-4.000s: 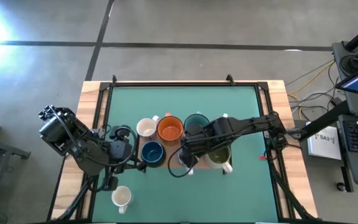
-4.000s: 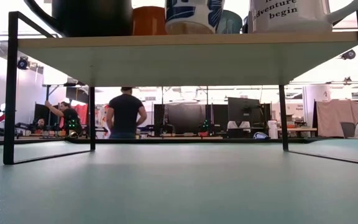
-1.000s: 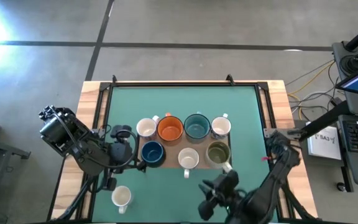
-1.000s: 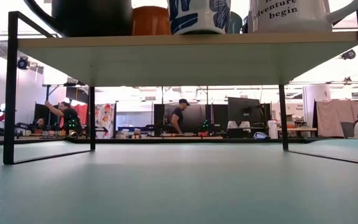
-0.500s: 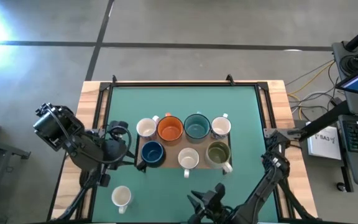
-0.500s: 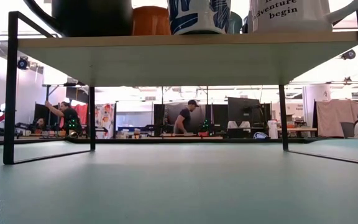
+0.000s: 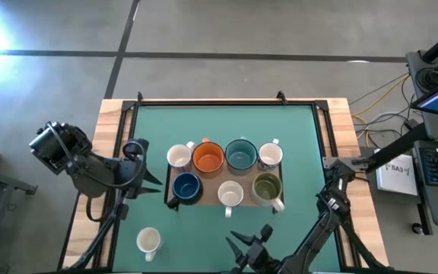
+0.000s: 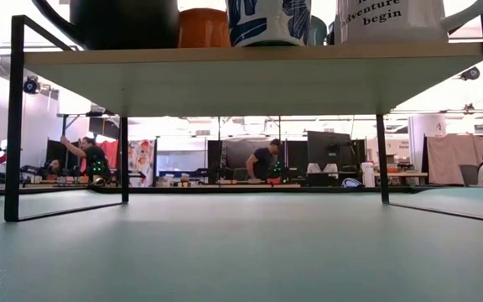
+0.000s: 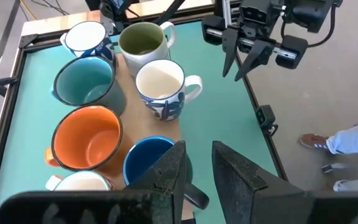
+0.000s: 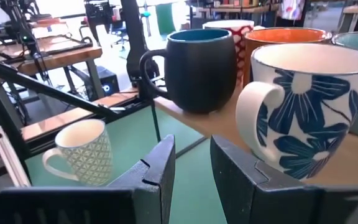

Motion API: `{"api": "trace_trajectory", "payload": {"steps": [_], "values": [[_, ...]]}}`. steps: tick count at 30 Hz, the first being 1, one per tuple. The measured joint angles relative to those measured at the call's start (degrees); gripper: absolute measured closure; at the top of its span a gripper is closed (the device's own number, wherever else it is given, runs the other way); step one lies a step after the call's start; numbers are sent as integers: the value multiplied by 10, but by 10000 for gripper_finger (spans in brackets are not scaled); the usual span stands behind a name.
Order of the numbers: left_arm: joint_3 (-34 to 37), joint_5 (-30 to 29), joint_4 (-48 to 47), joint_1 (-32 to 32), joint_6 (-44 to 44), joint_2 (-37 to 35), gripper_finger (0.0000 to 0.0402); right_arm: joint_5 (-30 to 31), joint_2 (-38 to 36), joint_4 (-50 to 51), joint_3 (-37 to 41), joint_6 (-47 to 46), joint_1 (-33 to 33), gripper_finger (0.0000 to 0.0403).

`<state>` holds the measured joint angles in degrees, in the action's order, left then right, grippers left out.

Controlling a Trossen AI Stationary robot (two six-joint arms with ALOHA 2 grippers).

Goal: Place coffee mugs
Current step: Put the blue patterned mug on the shelf

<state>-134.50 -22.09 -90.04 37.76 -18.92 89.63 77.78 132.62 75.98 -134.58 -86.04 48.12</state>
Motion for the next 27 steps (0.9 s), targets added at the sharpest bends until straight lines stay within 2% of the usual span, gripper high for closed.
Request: {"api": "trace_trajectory", "payload": {"steps": [6,11,21,27], "values": [[0,0,0,0,1,0,341,6,0,4,0,7,-8,312],[0,0,0,0,2,0,341,-45,-3,0,1,-13,-18,314],[0,-1,0,0,2,-2,341,-73,-10,0,-4,2,-17,334],[0,-14,0,0,2,-2,341,-73,-10,10,-4,6,-16,312]]}}
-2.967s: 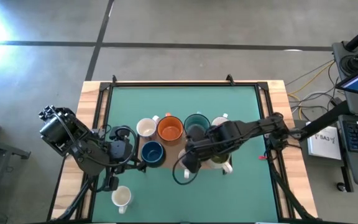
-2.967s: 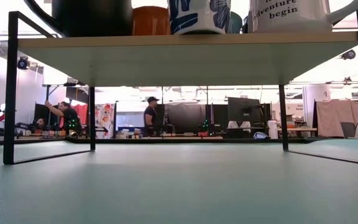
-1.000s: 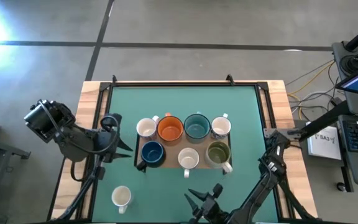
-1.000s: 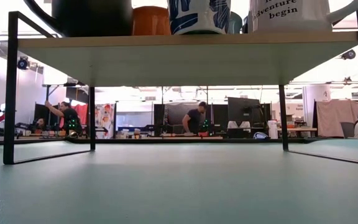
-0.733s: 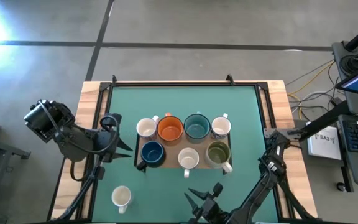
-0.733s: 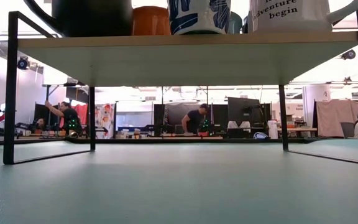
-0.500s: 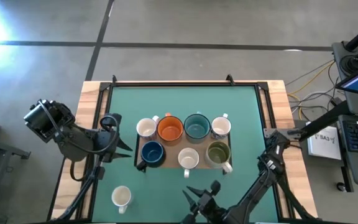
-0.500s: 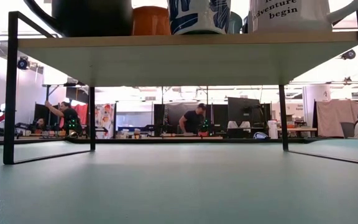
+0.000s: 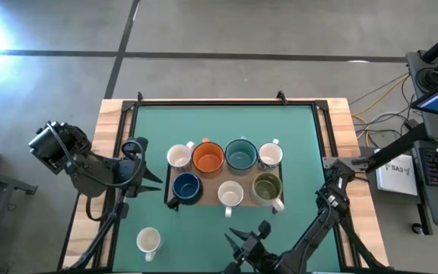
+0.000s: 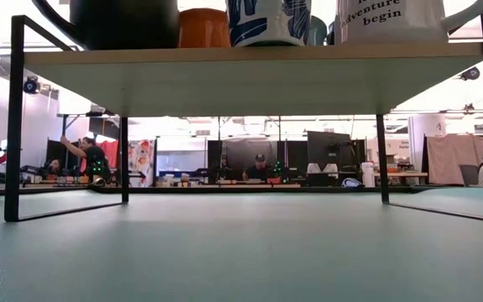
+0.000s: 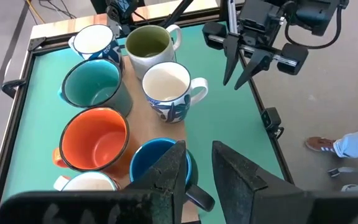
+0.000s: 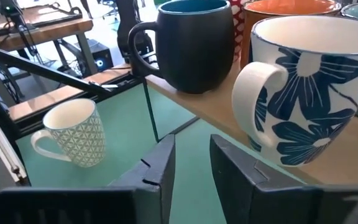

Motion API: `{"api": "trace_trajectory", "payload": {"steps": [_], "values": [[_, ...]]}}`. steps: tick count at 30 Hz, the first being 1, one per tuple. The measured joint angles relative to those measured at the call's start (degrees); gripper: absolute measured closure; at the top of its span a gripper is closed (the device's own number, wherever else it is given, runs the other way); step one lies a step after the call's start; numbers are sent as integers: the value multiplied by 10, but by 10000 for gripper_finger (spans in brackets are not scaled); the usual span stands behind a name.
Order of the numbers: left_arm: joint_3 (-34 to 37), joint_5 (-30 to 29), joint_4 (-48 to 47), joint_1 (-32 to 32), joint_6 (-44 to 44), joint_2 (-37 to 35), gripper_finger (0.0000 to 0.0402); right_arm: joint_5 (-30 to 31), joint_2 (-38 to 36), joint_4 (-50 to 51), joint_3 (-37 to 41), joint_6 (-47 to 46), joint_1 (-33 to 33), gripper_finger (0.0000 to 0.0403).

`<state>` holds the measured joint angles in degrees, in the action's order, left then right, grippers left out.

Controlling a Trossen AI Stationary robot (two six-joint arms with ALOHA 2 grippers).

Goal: Place coffee mugs
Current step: Put the blue patterned mug on the shelf

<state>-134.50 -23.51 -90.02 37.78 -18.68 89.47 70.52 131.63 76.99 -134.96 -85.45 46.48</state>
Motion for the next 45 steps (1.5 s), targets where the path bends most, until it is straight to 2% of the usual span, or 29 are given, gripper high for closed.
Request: {"api": "trace_trajectory", "payload": {"steps": [8,12,21,38,45], "values": [[0,0,0,0,0,0,341,16,-1,31,0,2,0,261],[0,0,0,0,0,0,341,23,-1,69,2,-50,-5,251],[0,0,0,0,2,0,341,32,-1,67,23,-85,-28,254],[0,0,0,0,2,0,341,31,-1,67,40,-89,-44,256],[0,0,0,0,2,0,341,30,-1,67,40,-77,-44,288]]}}
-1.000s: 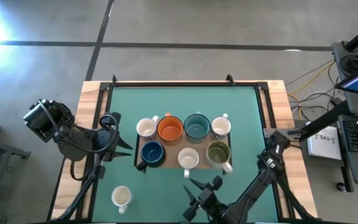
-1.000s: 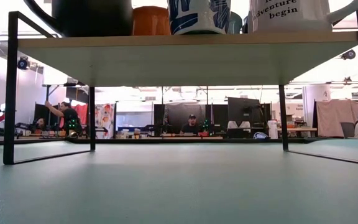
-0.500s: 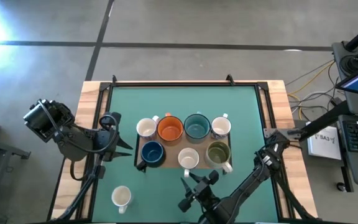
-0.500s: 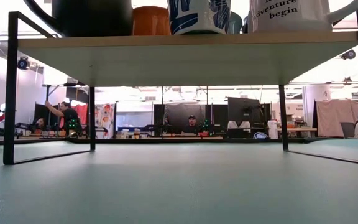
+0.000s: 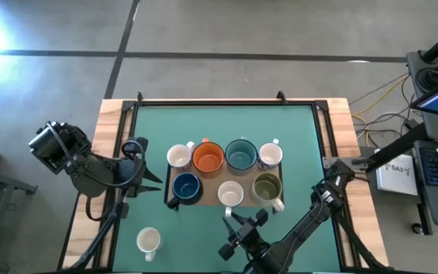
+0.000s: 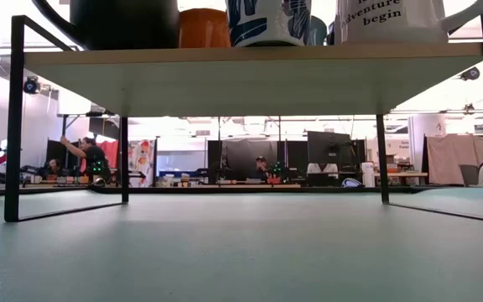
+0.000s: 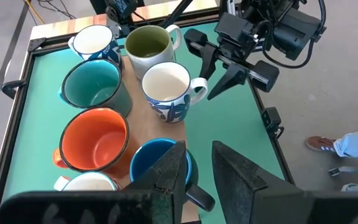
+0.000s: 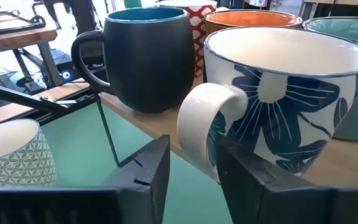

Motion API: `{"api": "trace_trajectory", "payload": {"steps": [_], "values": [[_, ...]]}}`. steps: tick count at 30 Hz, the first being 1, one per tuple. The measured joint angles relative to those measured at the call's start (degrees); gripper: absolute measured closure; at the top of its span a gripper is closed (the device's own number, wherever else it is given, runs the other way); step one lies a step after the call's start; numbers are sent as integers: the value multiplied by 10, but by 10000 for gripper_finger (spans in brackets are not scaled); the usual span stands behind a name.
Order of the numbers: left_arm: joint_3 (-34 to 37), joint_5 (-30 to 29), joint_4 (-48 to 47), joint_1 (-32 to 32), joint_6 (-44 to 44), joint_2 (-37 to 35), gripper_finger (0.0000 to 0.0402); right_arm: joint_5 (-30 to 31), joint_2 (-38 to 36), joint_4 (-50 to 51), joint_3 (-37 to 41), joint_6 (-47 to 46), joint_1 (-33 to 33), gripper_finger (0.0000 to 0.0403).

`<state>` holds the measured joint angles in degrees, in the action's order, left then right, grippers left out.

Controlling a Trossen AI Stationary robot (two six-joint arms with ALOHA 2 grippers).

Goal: Place coffee mugs
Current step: Put the blue patterned mug on the shelf

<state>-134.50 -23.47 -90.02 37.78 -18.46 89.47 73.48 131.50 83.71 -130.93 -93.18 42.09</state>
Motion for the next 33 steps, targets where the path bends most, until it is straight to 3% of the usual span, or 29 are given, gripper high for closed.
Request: {"api": "trace_trajectory", "payload": {"steps": [11,33], "values": [[0,0,0,0,0,0,341,2,0,1,0,21,0,352],[0,0,0,0,0,0,341,-41,-21,0,0,94,3,356]]}}
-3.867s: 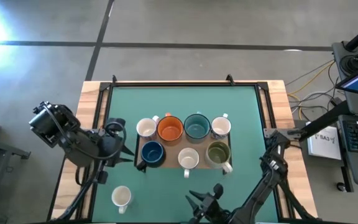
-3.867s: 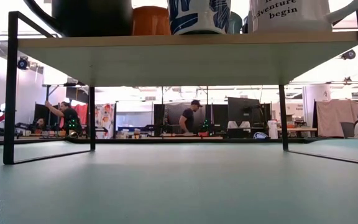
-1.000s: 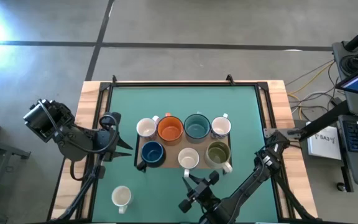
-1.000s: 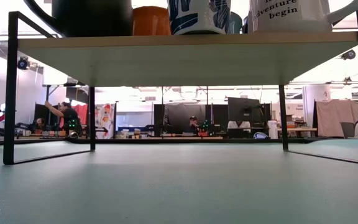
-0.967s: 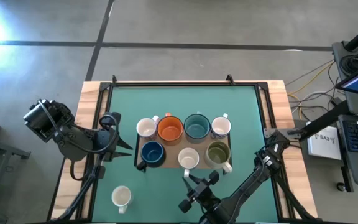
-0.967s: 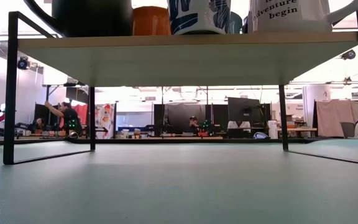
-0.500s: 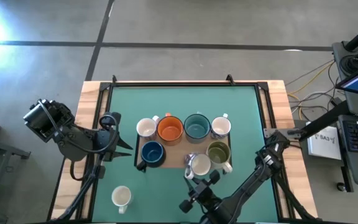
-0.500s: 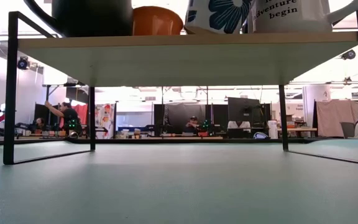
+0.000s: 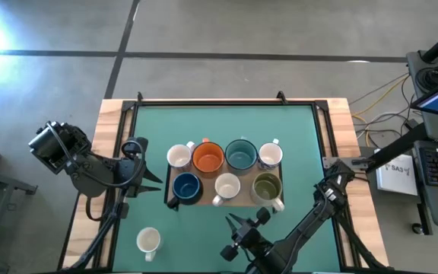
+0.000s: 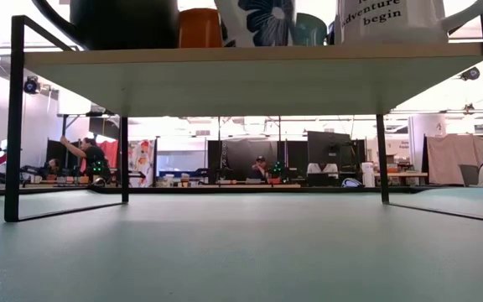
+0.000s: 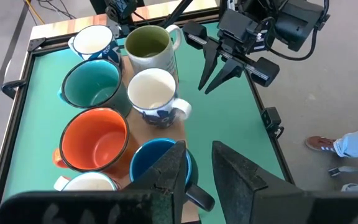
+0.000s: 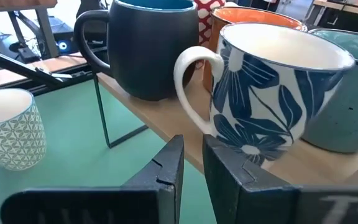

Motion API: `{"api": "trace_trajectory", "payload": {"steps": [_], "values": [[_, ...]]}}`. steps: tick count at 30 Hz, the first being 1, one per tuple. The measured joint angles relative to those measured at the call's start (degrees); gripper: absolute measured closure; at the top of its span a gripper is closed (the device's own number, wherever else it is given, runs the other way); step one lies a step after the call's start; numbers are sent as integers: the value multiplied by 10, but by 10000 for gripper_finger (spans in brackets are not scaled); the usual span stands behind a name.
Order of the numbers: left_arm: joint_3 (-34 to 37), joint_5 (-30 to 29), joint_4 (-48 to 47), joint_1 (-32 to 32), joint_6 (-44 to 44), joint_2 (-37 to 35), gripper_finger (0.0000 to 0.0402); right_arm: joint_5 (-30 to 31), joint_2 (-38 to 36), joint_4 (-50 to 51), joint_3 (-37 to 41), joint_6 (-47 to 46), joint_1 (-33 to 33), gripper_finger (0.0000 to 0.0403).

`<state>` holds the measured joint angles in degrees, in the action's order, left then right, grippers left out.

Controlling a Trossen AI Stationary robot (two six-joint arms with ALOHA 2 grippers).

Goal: Place coffee mugs
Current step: Put the blue patterned mug on the shelf

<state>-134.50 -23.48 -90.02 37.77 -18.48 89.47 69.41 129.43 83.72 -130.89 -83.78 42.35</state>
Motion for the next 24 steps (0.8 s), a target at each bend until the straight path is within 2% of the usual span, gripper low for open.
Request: {"api": "trace_trajectory", "payload": {"steps": [10,16,19,24], "values": [[0,0,0,0,0,0,341,-5,-5,-1,0,5,0,355],[0,0,0,0,0,0,341,-15,-42,-5,0,24,1,355],[0,0,0,0,0,0,341,-54,-73,-7,0,59,1,355],[0,0,0,0,6,0,341,-184,-121,-26,0,173,-17,354]]}}
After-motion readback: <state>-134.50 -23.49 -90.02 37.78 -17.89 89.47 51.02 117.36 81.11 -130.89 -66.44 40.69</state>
